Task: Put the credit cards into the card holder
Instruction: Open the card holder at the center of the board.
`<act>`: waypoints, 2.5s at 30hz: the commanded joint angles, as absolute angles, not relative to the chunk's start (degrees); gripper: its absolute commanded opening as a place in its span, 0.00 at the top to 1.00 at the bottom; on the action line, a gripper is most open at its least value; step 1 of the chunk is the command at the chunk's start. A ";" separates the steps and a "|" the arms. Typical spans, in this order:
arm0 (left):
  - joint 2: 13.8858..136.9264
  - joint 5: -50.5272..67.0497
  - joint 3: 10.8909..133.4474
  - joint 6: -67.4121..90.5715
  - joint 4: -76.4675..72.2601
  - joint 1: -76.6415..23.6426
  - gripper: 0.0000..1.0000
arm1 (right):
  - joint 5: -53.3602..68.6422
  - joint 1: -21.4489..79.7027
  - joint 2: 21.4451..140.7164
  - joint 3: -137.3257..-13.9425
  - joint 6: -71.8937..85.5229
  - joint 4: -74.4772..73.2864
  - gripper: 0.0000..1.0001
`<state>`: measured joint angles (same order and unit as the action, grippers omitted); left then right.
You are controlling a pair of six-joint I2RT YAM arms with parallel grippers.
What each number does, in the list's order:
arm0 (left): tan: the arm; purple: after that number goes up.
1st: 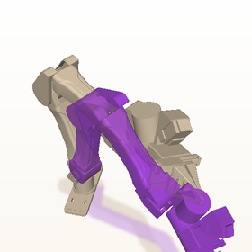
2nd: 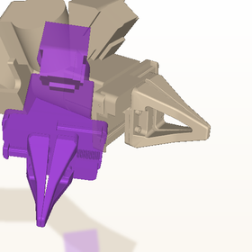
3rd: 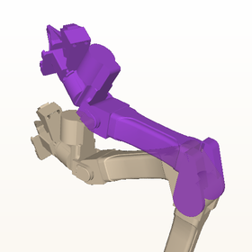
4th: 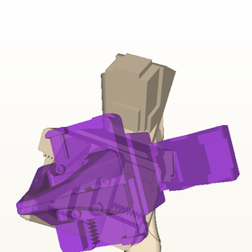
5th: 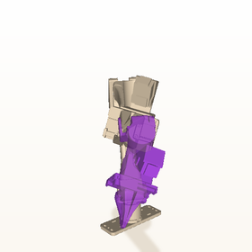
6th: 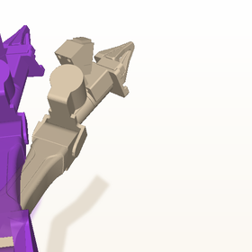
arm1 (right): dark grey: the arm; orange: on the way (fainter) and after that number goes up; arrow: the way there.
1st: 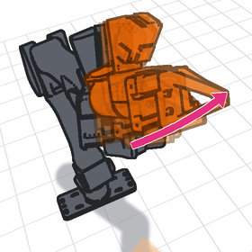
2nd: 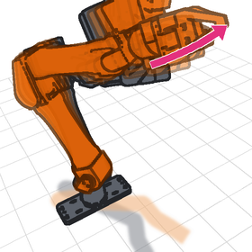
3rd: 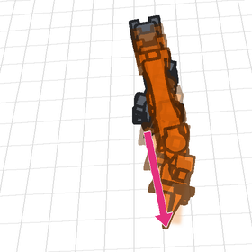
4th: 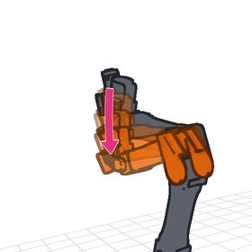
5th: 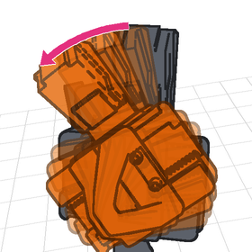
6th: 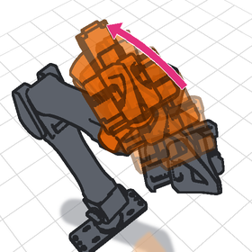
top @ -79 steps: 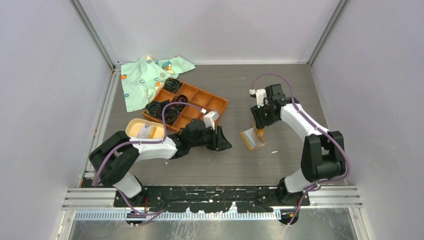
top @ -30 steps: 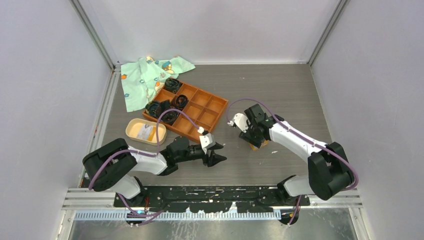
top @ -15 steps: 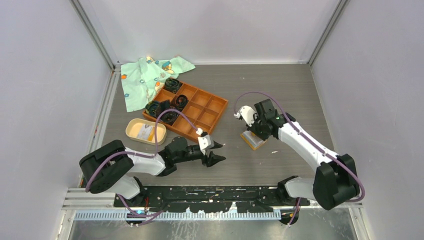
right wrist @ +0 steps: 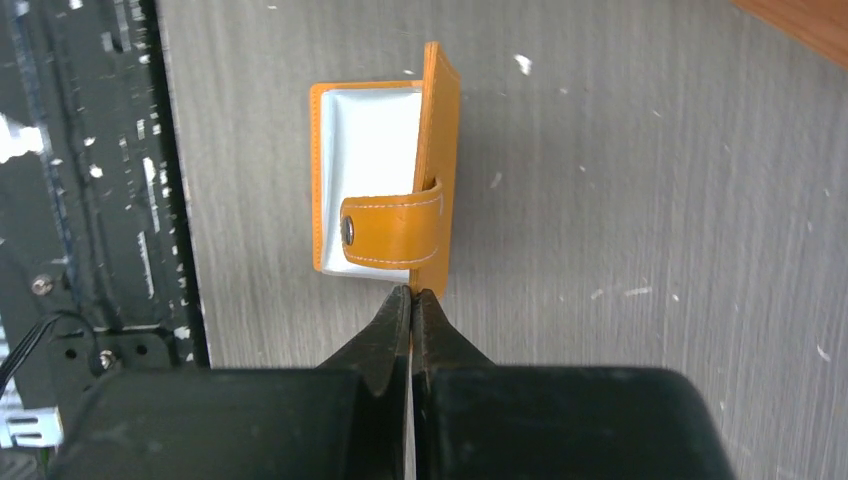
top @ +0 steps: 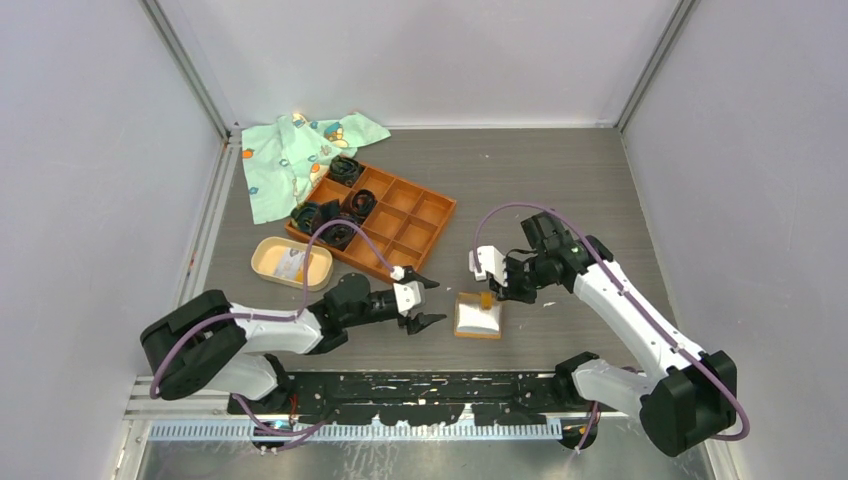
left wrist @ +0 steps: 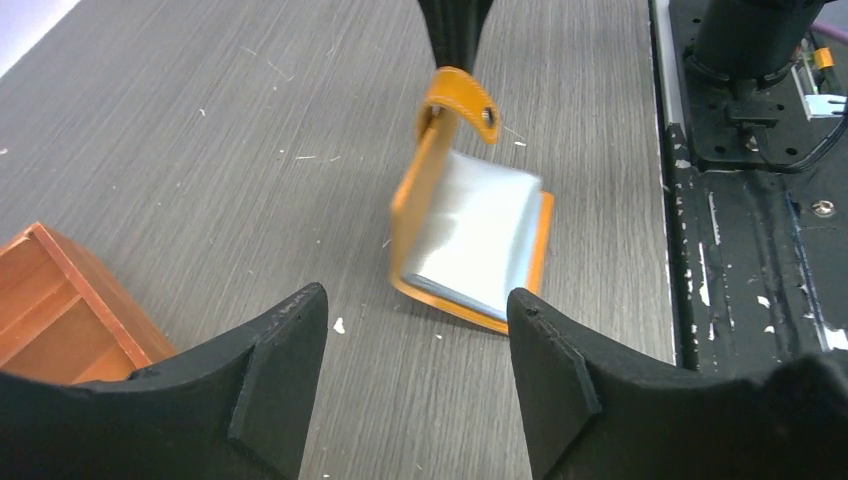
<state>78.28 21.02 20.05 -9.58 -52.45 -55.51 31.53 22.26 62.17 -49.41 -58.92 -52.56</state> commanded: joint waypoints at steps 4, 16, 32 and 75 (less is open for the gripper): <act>82.64 24.61 25.27 -12.86 -52.46 -55.74 0.34 | 41.00 22.29 61.54 -49.25 -71.90 -57.66 0.99; 95.82 29.86 31.81 -3.96 -61.09 -56.95 0.68 | 40.66 22.35 59.34 -47.65 -72.36 -55.93 0.99; 85.26 -8.05 28.37 52.67 -38.06 -57.34 1.00 | 46.40 19.68 56.15 -48.11 -73.19 -57.79 0.42; 89.94 -6.17 38.58 55.41 -23.07 -57.50 1.00 | 19.52 45.75 68.68 -36.89 -60.44 -24.81 0.26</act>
<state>89.86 -6.50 36.53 54.39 -22.63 -57.32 21.19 45.25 68.62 -36.40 -62.76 -28.38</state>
